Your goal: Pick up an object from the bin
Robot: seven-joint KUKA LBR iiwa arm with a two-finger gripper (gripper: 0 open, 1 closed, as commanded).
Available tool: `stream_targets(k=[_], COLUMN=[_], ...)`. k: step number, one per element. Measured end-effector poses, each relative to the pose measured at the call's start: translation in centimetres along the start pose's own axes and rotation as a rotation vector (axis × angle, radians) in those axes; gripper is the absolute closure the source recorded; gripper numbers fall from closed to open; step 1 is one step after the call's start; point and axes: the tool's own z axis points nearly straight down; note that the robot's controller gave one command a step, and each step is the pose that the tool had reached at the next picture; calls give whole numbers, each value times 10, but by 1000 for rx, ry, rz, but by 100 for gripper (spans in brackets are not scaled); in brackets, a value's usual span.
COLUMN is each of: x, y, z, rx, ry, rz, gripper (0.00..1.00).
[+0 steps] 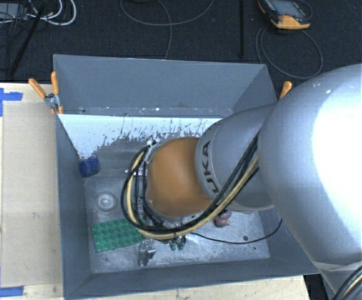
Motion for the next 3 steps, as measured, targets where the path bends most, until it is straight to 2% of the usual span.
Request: stream_targets(k=[1,2,3], x=[7,-25,-19], y=[43,11,15], z=[-28,-32,2], rx=[-3,0,-1], ry=[13,13,12], rz=[-120,-45,-128], gripper=[0,0,0])
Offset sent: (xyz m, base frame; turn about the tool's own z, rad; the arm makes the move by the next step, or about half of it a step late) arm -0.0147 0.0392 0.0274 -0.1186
